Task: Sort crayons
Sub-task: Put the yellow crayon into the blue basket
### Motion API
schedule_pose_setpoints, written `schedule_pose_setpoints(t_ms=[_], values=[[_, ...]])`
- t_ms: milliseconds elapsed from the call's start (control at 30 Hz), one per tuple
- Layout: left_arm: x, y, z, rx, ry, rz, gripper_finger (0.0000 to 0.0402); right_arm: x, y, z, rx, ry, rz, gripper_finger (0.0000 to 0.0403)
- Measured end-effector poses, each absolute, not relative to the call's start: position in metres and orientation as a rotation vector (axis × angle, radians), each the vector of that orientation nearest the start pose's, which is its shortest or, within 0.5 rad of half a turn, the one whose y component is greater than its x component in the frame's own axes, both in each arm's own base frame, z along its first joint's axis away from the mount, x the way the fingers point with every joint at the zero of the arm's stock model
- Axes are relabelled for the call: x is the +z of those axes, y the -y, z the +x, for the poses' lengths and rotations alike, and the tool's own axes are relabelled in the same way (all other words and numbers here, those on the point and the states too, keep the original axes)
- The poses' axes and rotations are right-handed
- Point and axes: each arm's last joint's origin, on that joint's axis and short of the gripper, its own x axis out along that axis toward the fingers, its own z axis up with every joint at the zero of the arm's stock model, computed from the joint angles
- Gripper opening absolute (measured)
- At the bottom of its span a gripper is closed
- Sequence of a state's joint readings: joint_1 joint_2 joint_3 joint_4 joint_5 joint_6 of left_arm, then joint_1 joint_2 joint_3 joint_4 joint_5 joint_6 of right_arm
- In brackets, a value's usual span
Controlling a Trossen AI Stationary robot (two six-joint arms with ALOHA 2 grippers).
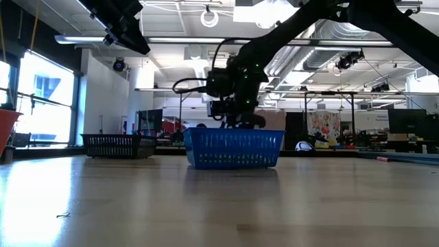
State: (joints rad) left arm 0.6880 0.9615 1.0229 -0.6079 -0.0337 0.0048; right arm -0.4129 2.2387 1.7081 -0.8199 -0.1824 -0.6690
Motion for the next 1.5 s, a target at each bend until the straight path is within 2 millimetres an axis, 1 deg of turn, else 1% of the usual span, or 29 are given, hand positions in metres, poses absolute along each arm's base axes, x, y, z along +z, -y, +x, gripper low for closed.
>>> schedule_pose_setpoints(t_ms=[233, 433, 567, 700, 900, 933, 1033, 1133, 1233, 1333, 1500], values=[[0.345, -0.123, 0.148, 0.702, -0.531, -0.175, 0.0085, 0.144, 0.183, 0.401, 0.211, -1.326, -0.092, 0.0122], [0.345, -0.123, 0.148, 0.702, -0.531, -0.176, 0.0085, 0.143, 0.190, 0.397, 0.202, -1.337, -0.078, 0.0121], [0.345, -0.123, 0.148, 0.702, -0.531, -0.176, 0.0085, 0.143, 0.189, 0.396, 0.206, -1.341, -0.081, 0.0116], [0.344, -0.123, 0.148, 0.704, -0.528, -0.184, 0.0085, 0.143, 0.189, 0.396, 0.212, -1.338, -0.073, 0.0090], [0.344, -0.123, 0.148, 0.707, -0.524, -0.195, 0.0085, 0.143, 0.188, 0.395, 0.216, -1.338, -0.040, 0.0019], [0.345, -0.123, 0.148, 0.708, -0.523, -0.197, 0.0085, 0.143, 0.188, 0.395, 0.211, -1.340, -0.025, 0.0012], [0.345, -0.123, 0.148, 0.712, -0.518, -0.211, 0.0085, 0.144, 0.188, 0.394, 0.186, -1.352, 0.021, 0.0013], [0.345, -0.123, 0.148, 0.716, -0.512, -0.226, 0.0085, 0.146, 0.184, 0.394, 0.209, -1.375, 0.048, 0.0012], [0.345, -0.123, 0.148, 0.717, -0.511, -0.228, 0.0085, 0.156, 0.184, 0.396, 0.213, -1.375, 0.047, 0.0006], [0.345, -0.123, 0.148, 0.721, -0.505, -0.245, 0.0085, 0.172, 0.185, 0.398, 0.216, -1.390, 0.052, 0.0007], [0.345, -0.123, 0.148, 0.734, -0.488, -0.291, 0.0085, 0.210, 0.185, 0.404, 0.156, -1.384, 0.111, 0.0007]])
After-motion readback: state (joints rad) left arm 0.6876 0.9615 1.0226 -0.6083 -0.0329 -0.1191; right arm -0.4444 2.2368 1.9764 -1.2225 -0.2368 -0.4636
